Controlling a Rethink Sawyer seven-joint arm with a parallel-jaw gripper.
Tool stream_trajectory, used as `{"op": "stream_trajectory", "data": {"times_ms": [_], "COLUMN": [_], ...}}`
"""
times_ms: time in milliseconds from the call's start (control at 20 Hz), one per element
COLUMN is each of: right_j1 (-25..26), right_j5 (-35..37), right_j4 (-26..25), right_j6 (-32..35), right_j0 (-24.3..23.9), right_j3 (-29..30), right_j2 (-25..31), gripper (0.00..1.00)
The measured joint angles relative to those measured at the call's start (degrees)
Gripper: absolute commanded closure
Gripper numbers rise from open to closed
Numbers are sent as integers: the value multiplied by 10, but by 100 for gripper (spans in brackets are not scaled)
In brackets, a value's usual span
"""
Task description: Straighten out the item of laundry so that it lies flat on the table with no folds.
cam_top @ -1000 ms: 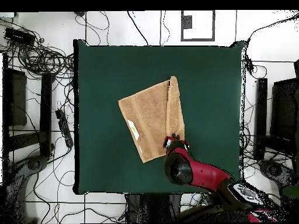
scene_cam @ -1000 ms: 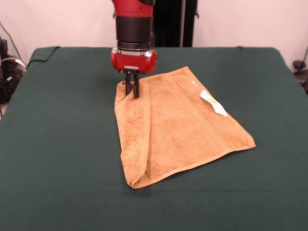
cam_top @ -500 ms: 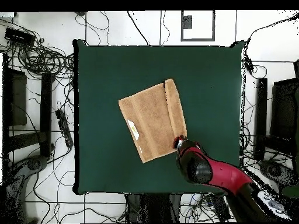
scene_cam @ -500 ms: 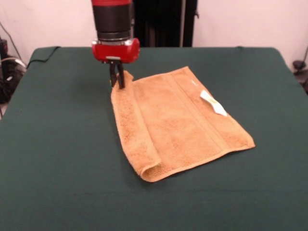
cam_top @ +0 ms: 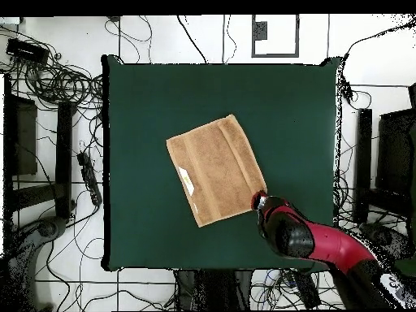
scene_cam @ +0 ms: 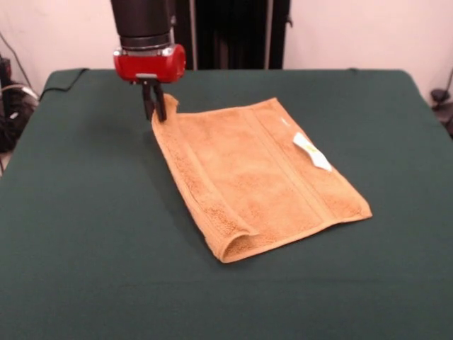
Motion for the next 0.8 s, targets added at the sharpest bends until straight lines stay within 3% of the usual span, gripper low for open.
{"op": "stream_trajectory", "data": {"times_ms": [200, 250, 800], "right_j1": [1, 1, 2], "right_j5": [28, 37, 40], "right_j4": [-20, -28, -52], "right_j6": [0, 0, 0], "right_j0": [-23, -31, -44], "right_j3": [-6, -9, -16], "right_j2": [25, 33, 51], "gripper": [100, 0, 0]}}
